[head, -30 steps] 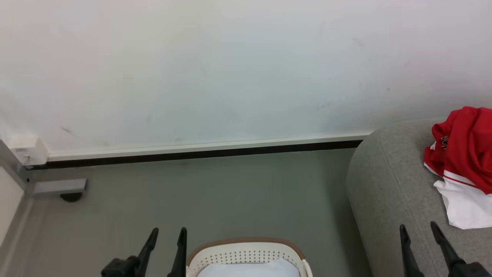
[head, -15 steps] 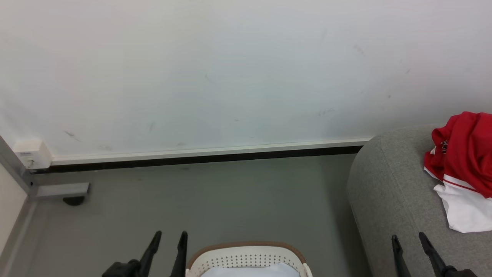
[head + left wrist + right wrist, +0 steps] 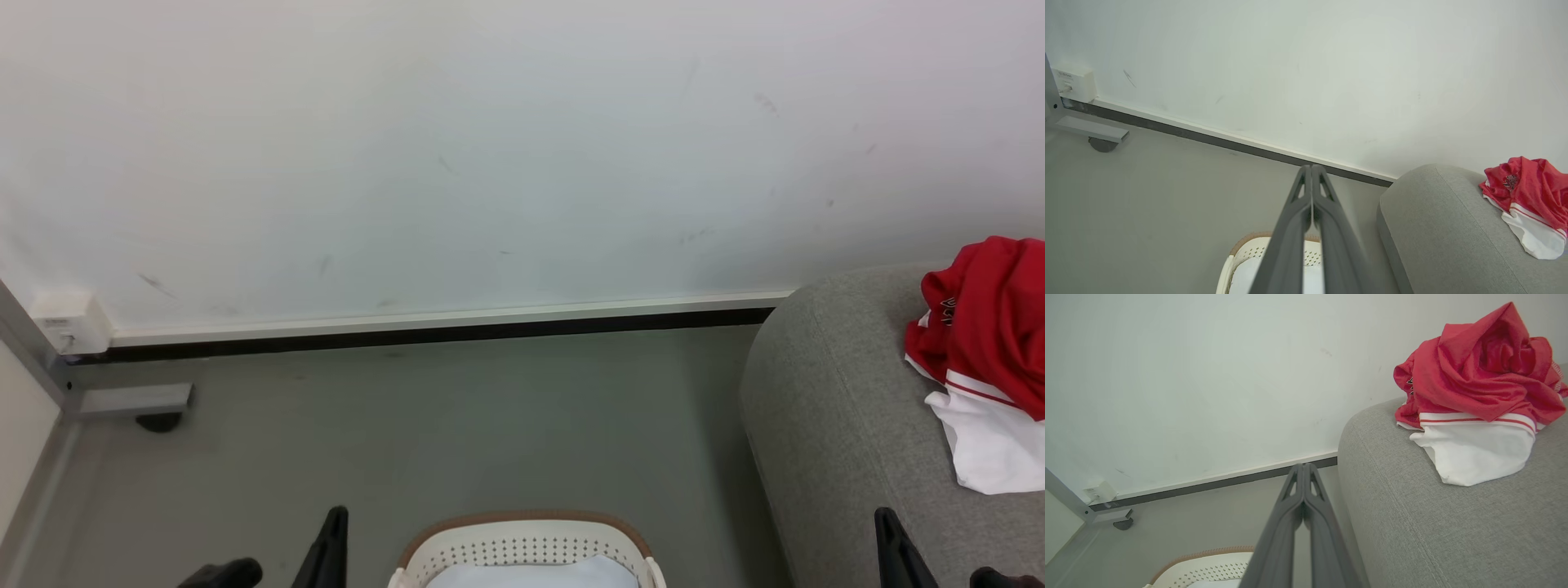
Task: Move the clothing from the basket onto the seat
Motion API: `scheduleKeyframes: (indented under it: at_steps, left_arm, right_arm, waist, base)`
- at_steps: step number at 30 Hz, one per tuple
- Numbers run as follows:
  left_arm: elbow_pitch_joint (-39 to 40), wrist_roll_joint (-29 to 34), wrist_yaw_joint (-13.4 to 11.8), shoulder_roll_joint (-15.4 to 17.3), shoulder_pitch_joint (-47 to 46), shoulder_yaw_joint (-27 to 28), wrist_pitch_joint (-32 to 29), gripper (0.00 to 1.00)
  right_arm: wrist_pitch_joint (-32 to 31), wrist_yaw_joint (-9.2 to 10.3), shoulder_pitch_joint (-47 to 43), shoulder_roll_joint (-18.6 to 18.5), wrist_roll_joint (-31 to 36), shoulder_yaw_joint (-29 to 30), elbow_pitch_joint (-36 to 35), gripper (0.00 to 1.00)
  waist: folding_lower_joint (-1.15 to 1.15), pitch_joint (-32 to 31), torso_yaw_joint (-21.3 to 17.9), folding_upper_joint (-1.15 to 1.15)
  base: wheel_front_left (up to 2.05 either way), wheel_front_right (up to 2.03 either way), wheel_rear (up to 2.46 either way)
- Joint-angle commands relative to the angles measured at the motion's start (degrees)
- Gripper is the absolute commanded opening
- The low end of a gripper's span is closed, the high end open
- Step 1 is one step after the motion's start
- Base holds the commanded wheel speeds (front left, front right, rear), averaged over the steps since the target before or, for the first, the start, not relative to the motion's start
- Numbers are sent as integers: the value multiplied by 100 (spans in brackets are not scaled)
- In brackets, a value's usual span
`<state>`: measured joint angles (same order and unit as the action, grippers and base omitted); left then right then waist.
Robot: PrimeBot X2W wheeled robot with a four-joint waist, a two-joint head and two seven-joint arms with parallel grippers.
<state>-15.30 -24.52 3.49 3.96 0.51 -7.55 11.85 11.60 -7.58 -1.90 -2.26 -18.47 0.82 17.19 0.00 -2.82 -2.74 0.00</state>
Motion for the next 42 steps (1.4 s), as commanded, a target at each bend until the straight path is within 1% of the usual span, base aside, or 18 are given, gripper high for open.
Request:
scheduleKeyframes:
  at_steps: [1,18,19,42]
  left_arm:
    - [109,-342,1,-5,-162,87,-73,0]
    - [237,-1840,-1,-29,-273,388,-472,0]
    - [237,-1840,-1,-29,-273,388,-472,0]
    - [331,-3461,21,-52,-415,729,-921,0]
  right_arm:
    - [-65,2,189,-42,-350,54,-104,0]
    - [-466,4,368,-53,-1981,172,-154,0]
    - [-466,4,368,-53,-1981,172,-154,0]
    - [-909,6,568,-71,-3764,303,-192,0]
  waist:
    - [0,5,5,0]
    - [0,46,46,0]
    - [0,46,46,0]
    - [0,100,100,0]
  base:
    - [0,0,0]
    - [0,0,0]
    - [0,0,0]
    - [0,0,0]
